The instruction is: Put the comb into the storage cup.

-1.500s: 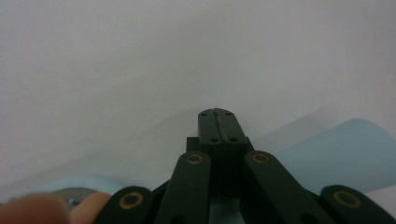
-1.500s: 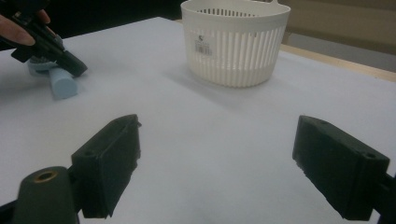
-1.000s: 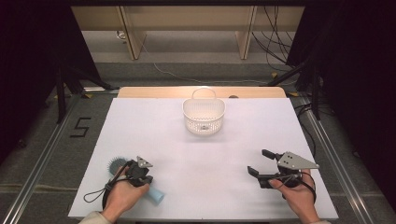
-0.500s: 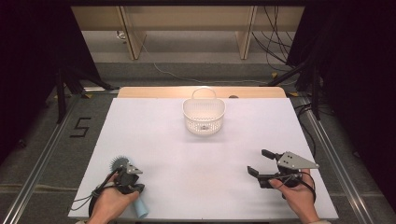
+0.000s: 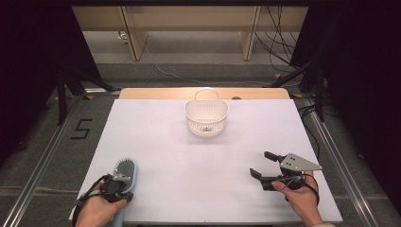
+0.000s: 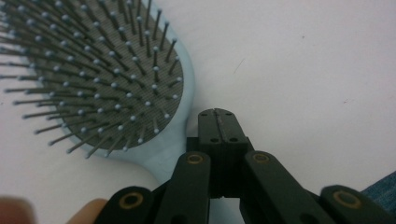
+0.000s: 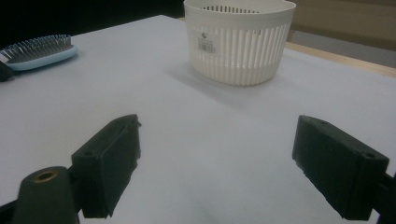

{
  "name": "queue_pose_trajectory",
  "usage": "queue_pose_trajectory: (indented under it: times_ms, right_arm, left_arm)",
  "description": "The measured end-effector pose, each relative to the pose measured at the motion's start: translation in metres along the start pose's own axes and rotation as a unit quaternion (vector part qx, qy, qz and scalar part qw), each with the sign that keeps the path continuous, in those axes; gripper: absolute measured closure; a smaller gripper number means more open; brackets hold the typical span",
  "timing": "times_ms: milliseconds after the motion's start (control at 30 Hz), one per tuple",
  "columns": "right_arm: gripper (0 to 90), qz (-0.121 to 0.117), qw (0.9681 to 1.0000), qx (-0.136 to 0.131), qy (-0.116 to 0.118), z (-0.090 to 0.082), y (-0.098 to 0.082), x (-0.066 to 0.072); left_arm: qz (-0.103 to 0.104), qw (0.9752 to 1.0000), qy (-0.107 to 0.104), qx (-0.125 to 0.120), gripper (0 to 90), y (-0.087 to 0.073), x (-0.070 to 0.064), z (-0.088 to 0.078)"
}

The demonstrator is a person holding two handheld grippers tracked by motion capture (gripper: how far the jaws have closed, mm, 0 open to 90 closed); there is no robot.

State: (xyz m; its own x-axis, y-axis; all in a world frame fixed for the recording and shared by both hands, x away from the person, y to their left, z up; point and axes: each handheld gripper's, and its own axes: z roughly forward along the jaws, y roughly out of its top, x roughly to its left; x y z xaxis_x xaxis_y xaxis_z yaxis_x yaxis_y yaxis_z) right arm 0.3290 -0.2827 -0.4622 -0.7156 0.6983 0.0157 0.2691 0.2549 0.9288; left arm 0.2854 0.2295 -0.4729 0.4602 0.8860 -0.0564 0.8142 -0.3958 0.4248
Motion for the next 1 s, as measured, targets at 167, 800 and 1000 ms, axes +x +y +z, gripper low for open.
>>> queue_pose_trajectory:
  times_ms: [167, 800, 1000]
  right_arm:
    - [15.8, 0.0, 1.0, 0.001, 0.001, 0.0, 0.0, 0.0]
    - [15.8, 0.001, 1.0, 0.002, 0.003, 0.001, 0.0, 0.0]
    - [15.8, 0.0, 1.0, 0.003, 0.005, 0.002, 0.0, 0.0]
  left_arm:
    - [-0.003, 0.9999, 0.006, 0.008, 90.0, -0.004, 0.005, -0.003]
    - [-0.019, 0.999, 0.004, 0.041, 90.0, -0.012, 0.025, -0.013]
    - [-0.015, 0.9988, 0.001, 0.047, 90.0, -0.014, 0.029, -0.015]
